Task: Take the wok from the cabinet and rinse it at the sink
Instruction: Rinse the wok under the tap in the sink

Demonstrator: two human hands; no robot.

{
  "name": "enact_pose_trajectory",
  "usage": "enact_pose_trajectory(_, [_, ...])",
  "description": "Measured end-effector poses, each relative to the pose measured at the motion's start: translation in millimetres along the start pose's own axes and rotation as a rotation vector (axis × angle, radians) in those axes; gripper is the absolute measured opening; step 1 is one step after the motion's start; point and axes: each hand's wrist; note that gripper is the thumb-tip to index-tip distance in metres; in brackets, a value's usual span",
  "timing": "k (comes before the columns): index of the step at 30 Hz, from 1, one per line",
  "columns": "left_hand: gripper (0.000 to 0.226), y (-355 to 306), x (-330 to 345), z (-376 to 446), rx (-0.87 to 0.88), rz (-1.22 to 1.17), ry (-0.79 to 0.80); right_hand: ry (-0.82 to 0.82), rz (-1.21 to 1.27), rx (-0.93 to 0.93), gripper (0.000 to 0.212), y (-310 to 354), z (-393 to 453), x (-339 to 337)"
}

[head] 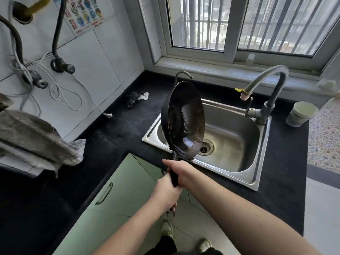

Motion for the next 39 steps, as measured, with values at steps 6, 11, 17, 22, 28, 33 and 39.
enact_pose_trajectory(6, [0.004,-6.1,-5.5,6.7,0.051,0.122,0.049,0.013,0.123,-0.097,0.044,0.3,4.1,-5.9])
enact_pose_trajectory(11, [0.002,-12.6,-1.0,8.7,0.096,0.201,0.088,0.034,0.223,-0.130,0.036,-0.8,4.1,-20.8])
enact_pose_trajectory(17, [0.016,-19.6,1.4,16.5,0.176,0.406,0.042,0.100,0.303,-0.197,0.033,4.4,-9.2,-35.4])
enact_pose_trajectory(22, [0.016,-24.8,0.9,19.4,0.201,0.379,-0.048,0.147,0.343,-0.240,0.033,11.8,-20.3,-38.0])
enact_pose_trajectory(28, [0.024,-22.8,10.2,17.9,0.184,0.372,-0.083,0.159,0.349,-0.289,0.027,9.1,-16.4,-39.3])
enact_pose_trajectory(33, [0.027,-16.3,16.4,13.4,0.158,0.367,-0.104,0.168,0.327,-0.291,0.028,1.4,-14.2,-37.8])
enact_pose_trajectory(39, [0.024,-18.9,8.0,10.2,0.116,0.415,-0.112,0.158,0.286,-0.319,0.027,2.8,-18.8,-32.7])
Point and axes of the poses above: each hand's wrist, its own z-axis towards the middle knuckle, its own x-axis out of the palm, y = z × x, and after that the axes turned 13 degrees about x, right-handed
